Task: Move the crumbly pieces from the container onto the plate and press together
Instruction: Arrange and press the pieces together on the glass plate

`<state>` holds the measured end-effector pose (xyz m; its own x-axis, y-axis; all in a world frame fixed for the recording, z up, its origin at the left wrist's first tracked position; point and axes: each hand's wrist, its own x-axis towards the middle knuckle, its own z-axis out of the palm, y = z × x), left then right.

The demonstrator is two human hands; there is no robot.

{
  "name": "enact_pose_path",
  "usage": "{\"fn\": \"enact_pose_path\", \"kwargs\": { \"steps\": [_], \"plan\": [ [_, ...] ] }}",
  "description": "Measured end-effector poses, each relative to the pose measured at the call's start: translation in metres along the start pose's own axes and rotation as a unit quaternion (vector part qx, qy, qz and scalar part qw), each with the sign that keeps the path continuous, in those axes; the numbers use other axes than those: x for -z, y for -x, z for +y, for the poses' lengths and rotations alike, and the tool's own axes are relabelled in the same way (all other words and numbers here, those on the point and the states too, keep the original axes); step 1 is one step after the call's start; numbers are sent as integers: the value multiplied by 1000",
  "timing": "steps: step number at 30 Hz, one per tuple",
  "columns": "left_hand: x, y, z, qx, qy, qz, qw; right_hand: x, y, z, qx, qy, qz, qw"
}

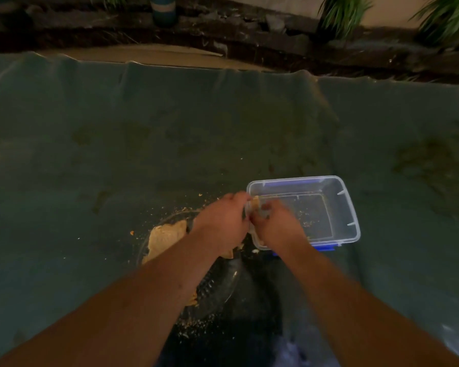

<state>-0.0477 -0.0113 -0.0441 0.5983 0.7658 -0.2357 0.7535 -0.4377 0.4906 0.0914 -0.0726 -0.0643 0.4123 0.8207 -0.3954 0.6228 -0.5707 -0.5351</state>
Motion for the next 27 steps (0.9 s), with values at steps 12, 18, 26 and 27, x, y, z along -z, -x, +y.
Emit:
{"fn": "enact_pose_path", "kwargs": {
  "steps": [12, 18, 26, 27],
  "plan": [
    [-1, -33, 10, -71, -41, 19, 996, 22, 7, 21, 68, -4, 42, 997],
    [33, -15, -12, 76, 254, 4, 964, 27, 30, -14, 64, -208, 19, 976],
    [43, 23, -54, 126, 274, -88, 949, -31, 44, -41, -68, -329, -197, 921],
    [39, 29, -61, 146, 257, -101, 950, -39, 46, -39, -89, -350, -206, 909]
  ]
}}
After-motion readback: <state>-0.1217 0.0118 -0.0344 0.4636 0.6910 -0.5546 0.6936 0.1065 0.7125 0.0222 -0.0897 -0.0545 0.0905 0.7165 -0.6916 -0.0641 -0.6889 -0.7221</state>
